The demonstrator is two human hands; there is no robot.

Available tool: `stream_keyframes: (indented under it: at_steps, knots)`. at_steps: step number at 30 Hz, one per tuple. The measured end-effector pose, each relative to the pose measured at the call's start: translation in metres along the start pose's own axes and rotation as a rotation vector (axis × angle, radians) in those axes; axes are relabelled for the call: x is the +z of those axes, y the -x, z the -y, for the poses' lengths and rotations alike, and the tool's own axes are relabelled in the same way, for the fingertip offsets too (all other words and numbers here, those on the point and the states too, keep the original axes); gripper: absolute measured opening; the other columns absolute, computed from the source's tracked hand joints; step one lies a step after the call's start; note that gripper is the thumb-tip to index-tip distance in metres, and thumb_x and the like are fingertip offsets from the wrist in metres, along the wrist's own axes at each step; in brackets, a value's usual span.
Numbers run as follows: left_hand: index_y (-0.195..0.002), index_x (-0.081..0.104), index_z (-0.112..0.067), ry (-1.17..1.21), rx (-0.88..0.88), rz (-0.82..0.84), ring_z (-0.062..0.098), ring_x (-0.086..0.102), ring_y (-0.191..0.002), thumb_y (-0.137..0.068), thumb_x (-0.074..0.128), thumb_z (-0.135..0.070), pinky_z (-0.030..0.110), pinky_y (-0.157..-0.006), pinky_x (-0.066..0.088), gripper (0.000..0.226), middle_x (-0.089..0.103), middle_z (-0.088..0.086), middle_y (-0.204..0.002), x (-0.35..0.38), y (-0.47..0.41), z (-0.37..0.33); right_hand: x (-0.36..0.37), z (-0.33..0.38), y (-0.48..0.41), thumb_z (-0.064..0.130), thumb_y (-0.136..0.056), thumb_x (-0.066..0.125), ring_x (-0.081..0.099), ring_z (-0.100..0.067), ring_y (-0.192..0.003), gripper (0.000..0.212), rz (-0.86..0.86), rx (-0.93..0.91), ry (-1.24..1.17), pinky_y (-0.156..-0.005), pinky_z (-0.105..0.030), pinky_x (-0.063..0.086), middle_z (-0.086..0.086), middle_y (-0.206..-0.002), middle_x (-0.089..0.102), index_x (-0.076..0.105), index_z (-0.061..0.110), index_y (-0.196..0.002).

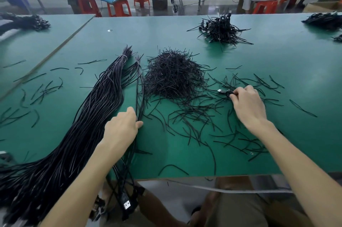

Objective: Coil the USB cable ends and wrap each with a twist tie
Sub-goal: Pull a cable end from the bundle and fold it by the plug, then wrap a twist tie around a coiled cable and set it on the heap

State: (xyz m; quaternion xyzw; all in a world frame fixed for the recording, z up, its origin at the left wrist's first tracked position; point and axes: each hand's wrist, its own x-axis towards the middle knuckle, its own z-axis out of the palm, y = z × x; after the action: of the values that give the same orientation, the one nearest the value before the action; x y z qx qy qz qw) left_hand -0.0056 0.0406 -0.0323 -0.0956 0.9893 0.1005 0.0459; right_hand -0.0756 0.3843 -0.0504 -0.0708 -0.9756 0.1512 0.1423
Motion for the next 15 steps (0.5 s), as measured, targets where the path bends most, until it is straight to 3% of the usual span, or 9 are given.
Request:
stream_keyframes:
  at_steps: [6,10,12,15]
  knots:
    - [-0.094,0.041,-0.011,-0.136,-0.034,-0.037,0.016,0.037,-0.059,-0.106,0.048,-0.028,0.034,-0.055,0.028,0.022,0.039,0.000,-0.076,0.001,0.001,-0.004,0.002,0.006,0.013,0.022,-0.100,0.059,0.043,-0.033,-0.112,0.033,-0.048,-0.032,0.068,-0.091,-0.042,0.045,-0.018,-0.123,0.047,0.056,0.005,-0.128]
    - [-0.080,0.037,-0.012,-0.164,-0.001,-0.083,0.018,0.042,-0.057,-0.100,0.048,-0.018,0.032,-0.050,0.026,0.023,0.045,0.003,-0.077,-0.002,0.003,-0.007,0.002,0.023,0.034,0.010,-0.093,0.065,0.042,-0.033,-0.116,0.034,-0.138,-0.196,0.126,-0.097,-0.045,0.041,-0.017,-0.124,0.047,0.059,0.004,-0.126]
    - [-0.077,0.037,-0.012,-0.144,0.017,-0.124,0.019,0.043,-0.057,-0.098,0.049,-0.017,0.031,-0.050,0.025,0.025,0.049,0.004,-0.076,-0.004,0.006,-0.009,0.004,0.038,0.046,0.012,-0.095,0.063,0.042,-0.025,-0.119,0.034,-0.055,-0.313,0.032,-0.102,-0.039,0.038,-0.010,-0.126,0.051,0.060,0.008,-0.129]
    - [-0.081,0.048,-0.015,-0.040,0.119,-0.333,0.013,0.045,-0.057,-0.097,0.053,-0.023,0.029,-0.048,0.026,0.019,0.051,-0.002,-0.073,-0.010,0.015,-0.013,0.005,0.067,0.067,0.014,-0.099,0.057,0.040,-0.017,-0.124,0.041,0.076,-0.456,-0.104,-0.109,-0.032,0.035,-0.004,-0.132,0.050,0.053,0.014,-0.141]
